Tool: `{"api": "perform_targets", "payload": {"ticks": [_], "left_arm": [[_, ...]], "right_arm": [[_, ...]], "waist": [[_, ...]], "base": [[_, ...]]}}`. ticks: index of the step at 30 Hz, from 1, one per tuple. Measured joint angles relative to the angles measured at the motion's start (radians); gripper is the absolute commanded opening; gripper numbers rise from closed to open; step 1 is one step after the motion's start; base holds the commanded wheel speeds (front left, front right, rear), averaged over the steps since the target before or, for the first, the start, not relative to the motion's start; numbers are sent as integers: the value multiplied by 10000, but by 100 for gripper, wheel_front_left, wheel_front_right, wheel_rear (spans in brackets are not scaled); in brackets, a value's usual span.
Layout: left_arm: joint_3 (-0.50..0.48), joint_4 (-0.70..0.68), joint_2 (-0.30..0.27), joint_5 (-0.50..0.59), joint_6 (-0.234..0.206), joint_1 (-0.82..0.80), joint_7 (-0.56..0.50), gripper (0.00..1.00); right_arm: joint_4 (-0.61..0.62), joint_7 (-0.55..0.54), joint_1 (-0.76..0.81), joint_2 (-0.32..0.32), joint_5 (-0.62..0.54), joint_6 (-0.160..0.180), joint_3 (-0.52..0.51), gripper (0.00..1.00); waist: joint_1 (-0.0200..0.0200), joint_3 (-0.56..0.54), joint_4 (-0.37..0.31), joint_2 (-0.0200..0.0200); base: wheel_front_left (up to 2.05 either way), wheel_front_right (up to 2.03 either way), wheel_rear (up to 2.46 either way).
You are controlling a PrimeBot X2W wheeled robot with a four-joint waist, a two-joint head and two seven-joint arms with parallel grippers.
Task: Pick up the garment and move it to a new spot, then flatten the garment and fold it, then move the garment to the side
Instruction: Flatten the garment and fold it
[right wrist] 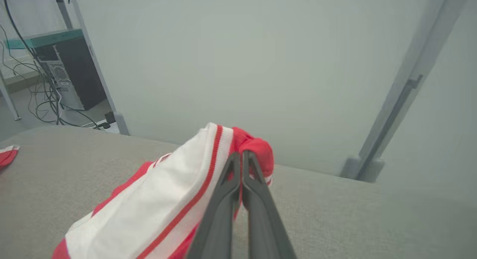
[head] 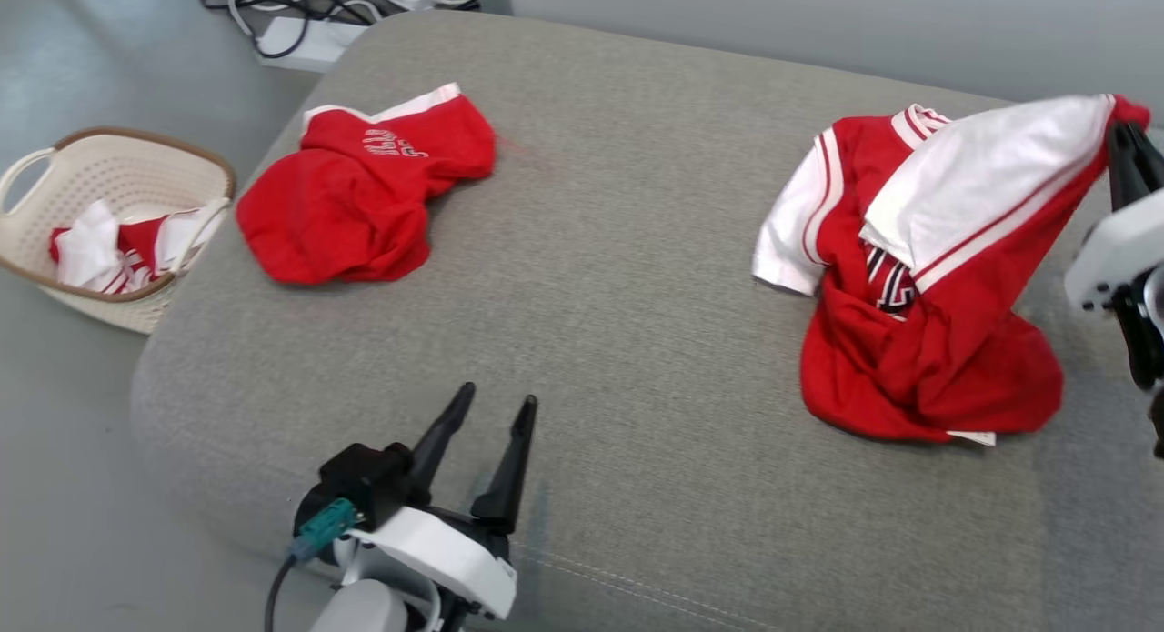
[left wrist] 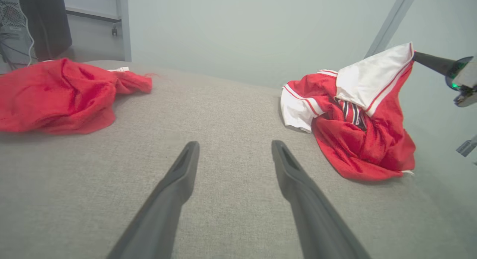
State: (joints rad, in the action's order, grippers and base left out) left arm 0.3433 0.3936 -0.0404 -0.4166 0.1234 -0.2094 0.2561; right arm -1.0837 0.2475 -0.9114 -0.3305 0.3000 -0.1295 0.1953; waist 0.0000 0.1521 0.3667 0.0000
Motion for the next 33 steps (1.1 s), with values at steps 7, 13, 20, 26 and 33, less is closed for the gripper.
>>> {"api": "perform_targets", "payload": {"ticks": [7,13,20,26,33], "left_arm": [[1753,-190,-40,-368,0,-384,0,100],[3085,71,-69,-752,0,-1197,0,100],[3862,278,-92,-1080,0,-1905,0,100],[4366,780,-125,-1549,0,-2075,0,100],[4750,1776,-144,-2151,0,-2687,-2,100]], "right_arm": [[-38,0,982,-88,-662,0,-1611,0],[84,-2,1490,107,-1394,0,-2976,0],[669,0,1753,249,-2606,0,-4667,0],[407,-2,1856,1009,-3411,0,-5218,100],[698,-2,1835,1402,-3910,0,-5459,100]], "waist": [[0,45,-716,0],[0,141,-1425,0],[0,252,-2252,0],[0,325,-2850,0],[0,492,-3531,0]], "base": [[0,0,0],[0,0,0],[0,0,0],[0,0,0],[0,0,0]]}}
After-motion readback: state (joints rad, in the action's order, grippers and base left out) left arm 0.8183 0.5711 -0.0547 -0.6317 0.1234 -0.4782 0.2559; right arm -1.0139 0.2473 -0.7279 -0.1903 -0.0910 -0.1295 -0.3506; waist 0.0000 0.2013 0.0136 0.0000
